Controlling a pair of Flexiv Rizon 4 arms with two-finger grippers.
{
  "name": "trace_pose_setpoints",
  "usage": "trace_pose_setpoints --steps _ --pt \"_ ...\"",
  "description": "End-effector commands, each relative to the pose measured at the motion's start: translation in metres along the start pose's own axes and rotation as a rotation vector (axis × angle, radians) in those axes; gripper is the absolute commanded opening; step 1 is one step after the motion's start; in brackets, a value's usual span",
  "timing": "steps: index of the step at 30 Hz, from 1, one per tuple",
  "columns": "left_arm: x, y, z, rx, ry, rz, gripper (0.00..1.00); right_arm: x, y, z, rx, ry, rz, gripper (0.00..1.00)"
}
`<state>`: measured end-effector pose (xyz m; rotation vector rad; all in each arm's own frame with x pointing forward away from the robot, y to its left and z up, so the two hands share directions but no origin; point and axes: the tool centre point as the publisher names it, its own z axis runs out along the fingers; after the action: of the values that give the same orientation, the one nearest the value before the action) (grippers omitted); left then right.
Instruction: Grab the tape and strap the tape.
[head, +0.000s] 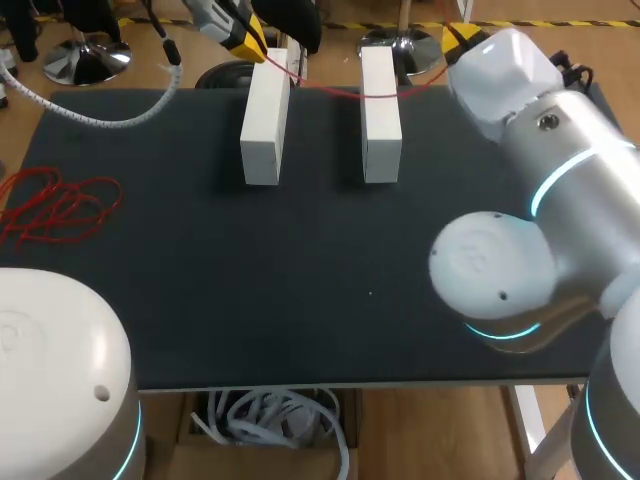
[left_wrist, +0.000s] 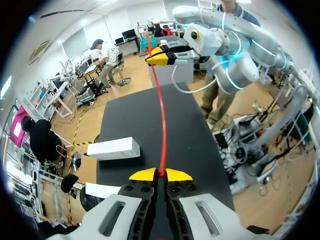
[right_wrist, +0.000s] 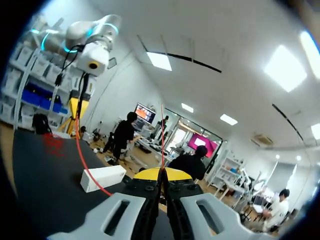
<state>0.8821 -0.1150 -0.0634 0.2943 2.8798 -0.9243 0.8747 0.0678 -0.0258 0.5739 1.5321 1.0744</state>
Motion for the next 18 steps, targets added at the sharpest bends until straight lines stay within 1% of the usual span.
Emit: trace_pose_setpoints --steps 1,9,13,17,18 --pt "0.000 0.000 -0.001 -0.005 0.002 -0.001 0.00 -0.008 -0.007 -0.001 -0.023 0.154 -0.015 0.00" --pt "0.000 0.000 -0.001 -0.005 0.002 -0.001 0.00 -0.008 -0.007 -0.001 -0.023 0.154 -0.015 0.00" --pt "0.000 0.000 -0.001 -0.005 0.002 -0.001 0.00 -0.008 -0.002 -0.001 -0.001 0.105 -0.060 0.00" --pt "0.000 0.000 -0.001 -0.005 0.002 -0.001 0.00 -0.001 0.003 0.000 0.038 0.059 -0.148 0.00" --pt "0.000 0.000 -0.001 -0.005 0.002 -0.001 0.00 0.001 0.005 0.001 0.042 0.047 -0.148 0.00"
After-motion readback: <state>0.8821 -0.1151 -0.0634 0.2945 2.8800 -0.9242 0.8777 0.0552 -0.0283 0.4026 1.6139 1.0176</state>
